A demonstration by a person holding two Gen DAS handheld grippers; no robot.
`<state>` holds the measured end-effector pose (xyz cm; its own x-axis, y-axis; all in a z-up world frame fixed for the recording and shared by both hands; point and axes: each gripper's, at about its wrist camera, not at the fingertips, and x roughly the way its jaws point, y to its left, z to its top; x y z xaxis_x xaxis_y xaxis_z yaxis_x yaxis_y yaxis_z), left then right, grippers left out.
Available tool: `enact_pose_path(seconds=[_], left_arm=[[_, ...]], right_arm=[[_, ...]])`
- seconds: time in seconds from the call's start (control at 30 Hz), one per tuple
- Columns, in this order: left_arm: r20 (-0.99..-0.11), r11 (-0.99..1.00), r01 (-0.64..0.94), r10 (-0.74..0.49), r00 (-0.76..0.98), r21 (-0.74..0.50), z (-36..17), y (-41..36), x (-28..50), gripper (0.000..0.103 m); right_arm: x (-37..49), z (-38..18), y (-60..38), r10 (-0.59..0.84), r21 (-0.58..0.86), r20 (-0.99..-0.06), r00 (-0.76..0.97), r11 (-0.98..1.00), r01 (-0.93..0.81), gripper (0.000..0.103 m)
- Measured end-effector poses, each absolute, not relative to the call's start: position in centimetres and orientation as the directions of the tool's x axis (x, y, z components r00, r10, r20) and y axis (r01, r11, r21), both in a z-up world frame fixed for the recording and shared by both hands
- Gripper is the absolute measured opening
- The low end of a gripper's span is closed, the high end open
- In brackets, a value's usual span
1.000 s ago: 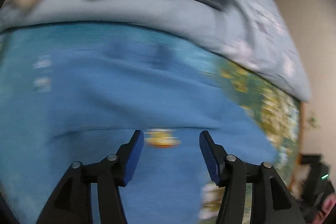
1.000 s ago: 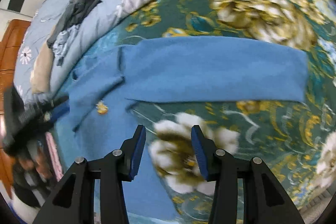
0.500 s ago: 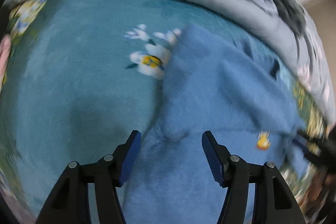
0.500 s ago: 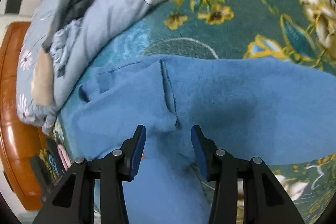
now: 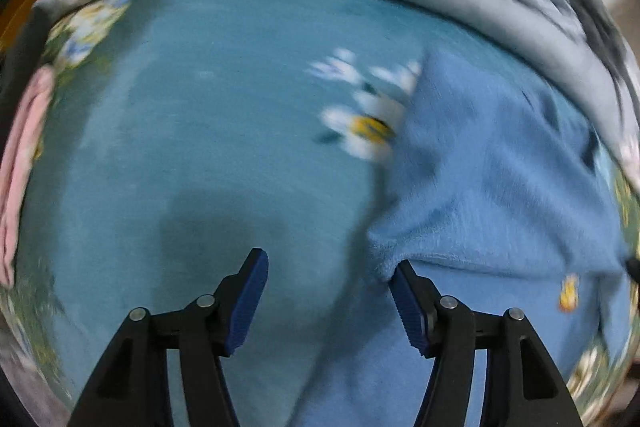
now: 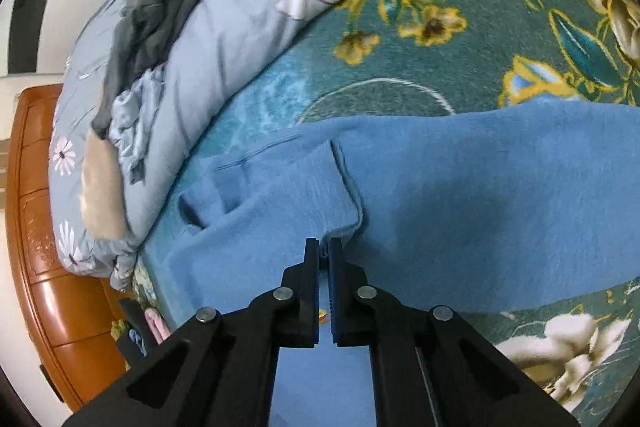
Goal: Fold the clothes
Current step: 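Grasp the folded shirt edge with the right tool and smooth it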
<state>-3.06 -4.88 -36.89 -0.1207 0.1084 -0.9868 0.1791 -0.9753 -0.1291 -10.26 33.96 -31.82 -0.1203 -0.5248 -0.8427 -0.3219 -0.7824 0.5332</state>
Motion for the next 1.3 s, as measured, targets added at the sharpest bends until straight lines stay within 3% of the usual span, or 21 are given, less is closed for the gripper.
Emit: enact_pose_path(seconds=[0.2,0.4,0.43,0.5,0.53,0.8,0.83,0.93,1.17,1.3], left_arm=[[-0.977,-0.951,0.24,0.168,-0.13,-0.196,-36.3,-7.2,-2.1,0.068],[-0.963,-0.918,0.3,0.227,-0.144,-0.261,-35.6,-9.5,-1.2,0.068],[-0.961,-0.912,0.31,0.233,-0.148,-0.269,-35.4,-9.9,-1.1,0.068],[-0.957,-0.899,0.336,0.238,-0.164,-0.281,-34.8,-11.0,-0.7,0.069],[-0.955,-0.889,0.355,0.241,-0.171,-0.288,-34.6,-11.5,-0.6,0.071],[-0.947,-0.846,0.428,0.258,-0.194,-0.318,-33.2,-14.5,-2.2,0.072],[-0.947,-0.848,0.425,0.258,-0.194,-0.318,-33.2,-14.6,-2.2,0.072],[-0.946,-0.851,0.417,0.26,-0.193,-0.319,-33.2,-14.8,-2.1,0.072],[-0.936,-0.853,0.391,0.28,-0.215,-0.345,-33.4,-12.0,-6.2,0.072],[-0.931,-0.856,0.375,0.292,-0.218,-0.356,-33.4,-11.3,-8.6,0.072]], right_arm=[[-8.4,-29.7,33.6,-0.511,0.531,-0.847,-0.144,-0.803,-0.271,0.002],[-7.7,-31.8,33.9,-0.509,0.515,-0.854,-0.104,-0.801,-0.305,0.003],[-7.7,-32.2,34.0,-0.508,0.512,-0.855,-0.102,-0.799,-0.315,0.006],[-7.6,-32.8,34.2,-0.51,0.512,-0.854,-0.104,-0.79,-0.338,0.026],[-7.5,-33.1,34.2,-0.515,0.518,-0.85,-0.108,-0.781,-0.349,0.041],[-7.6,-33.8,33.5,-0.511,0.52,-0.849,-0.135,-0.76,-0.39,0.043],[-7.6,-33.7,33.4,-0.509,0.52,-0.849,-0.141,-0.76,-0.39,0.042],[-7.6,-33.3,33.0,-0.503,0.522,-0.849,-0.16,-0.757,-0.392,0.003],[-6.4,-31.1,32.6,-0.479,0.521,-0.854,-0.205,-0.774,-0.361,0.002],[-4.9,-32.6,33.2,-0.43,0.443,-0.895,-0.118,-0.829,-0.341,0.002]])
